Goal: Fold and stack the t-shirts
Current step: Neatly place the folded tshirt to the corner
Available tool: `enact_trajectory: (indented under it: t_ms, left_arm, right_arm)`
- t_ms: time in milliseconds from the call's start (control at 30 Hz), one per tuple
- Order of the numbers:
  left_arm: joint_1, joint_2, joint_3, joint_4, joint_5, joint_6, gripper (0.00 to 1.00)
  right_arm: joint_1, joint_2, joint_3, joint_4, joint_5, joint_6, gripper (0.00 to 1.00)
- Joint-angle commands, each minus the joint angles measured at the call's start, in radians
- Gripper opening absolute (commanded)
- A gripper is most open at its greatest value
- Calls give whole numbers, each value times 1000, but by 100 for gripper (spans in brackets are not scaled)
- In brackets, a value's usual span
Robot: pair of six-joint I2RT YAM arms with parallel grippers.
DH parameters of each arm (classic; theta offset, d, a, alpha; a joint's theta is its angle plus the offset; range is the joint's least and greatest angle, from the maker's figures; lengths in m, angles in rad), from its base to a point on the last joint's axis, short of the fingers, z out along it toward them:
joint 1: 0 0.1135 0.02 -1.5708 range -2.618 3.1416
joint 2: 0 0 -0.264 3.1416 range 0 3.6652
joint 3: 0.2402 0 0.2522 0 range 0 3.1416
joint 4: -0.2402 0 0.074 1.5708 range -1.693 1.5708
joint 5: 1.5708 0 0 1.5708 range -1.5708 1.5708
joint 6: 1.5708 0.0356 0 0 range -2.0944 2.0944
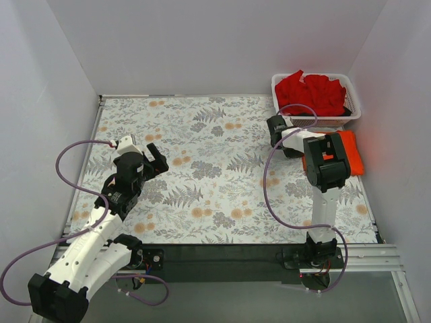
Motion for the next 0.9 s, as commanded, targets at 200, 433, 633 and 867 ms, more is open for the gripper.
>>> enact_trajectory:
  t_ms: [200,433,633,867]
  left_arm:
    - [-5,7,-4,-3,-2,8,92]
    - [-5,15,-3,-3,4,8,92]
    - [-5,15,-3,-3,1,8,92]
    - [-7,-9,-3,-2,-30,9,92]
  right_arm:
    - [9,1,21,34,9,-21,8]
    - [72,-181,-52,10,-85,34,49]
    - [102,-395,-60,-93,-224,125,54]
    - [102,-791,-118,-159,-314,188,68]
